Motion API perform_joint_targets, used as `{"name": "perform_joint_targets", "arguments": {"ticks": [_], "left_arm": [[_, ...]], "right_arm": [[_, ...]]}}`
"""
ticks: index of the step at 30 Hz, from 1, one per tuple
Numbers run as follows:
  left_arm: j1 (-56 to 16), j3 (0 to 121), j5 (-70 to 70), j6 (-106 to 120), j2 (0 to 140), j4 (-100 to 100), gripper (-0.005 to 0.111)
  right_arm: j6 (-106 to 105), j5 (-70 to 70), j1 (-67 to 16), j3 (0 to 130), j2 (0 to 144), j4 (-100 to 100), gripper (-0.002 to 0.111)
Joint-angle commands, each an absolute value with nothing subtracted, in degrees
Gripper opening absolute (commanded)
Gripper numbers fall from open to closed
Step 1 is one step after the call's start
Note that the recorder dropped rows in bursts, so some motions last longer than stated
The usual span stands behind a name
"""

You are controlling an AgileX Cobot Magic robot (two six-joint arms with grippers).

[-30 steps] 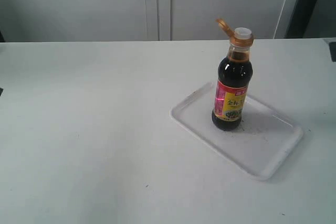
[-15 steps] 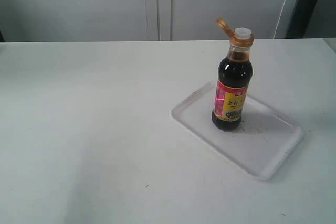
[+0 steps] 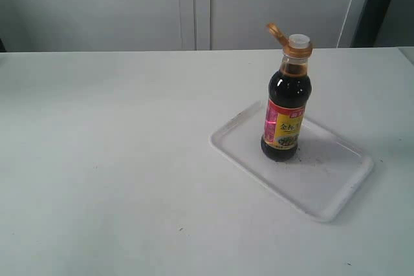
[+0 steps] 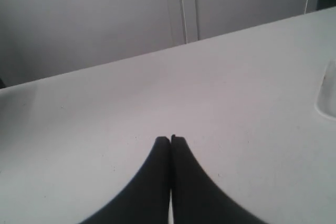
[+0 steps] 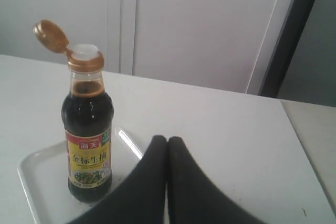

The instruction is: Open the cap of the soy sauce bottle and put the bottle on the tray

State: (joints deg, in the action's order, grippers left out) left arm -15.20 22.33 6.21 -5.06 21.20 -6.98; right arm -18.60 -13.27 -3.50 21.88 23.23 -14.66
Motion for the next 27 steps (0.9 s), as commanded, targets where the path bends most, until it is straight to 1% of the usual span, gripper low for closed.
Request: {"name": "perform_joint_targets", "arguments": {"ticks": [1, 10, 19, 27], "left_arm": [[-14.97, 20.79, 3.99, -6.30, 16.67, -6.13, 0.000], [-15.52, 20.51, 4.37, -7.98, 14.43, -6.01, 0.000], [-15.52, 20.51, 4.28, -8.16, 14.30, -6.01, 0.000], [-15.52, 20.51, 4.28, -7.90, 14.30, -6.01, 0.000]], "right_arm": [[-19.25, -10.81, -3.62, 19.58, 17.81, -15.44, 0.000], [-19.25, -8.51, -3.62, 15.78, 11.61, -15.80, 0.000], [-19.25, -7.77, -3.62, 11.95, 11.49, -15.64, 0.000], [-18.90, -11.13, -3.62, 11.74, 11.49, -16.28, 0.000]]}}
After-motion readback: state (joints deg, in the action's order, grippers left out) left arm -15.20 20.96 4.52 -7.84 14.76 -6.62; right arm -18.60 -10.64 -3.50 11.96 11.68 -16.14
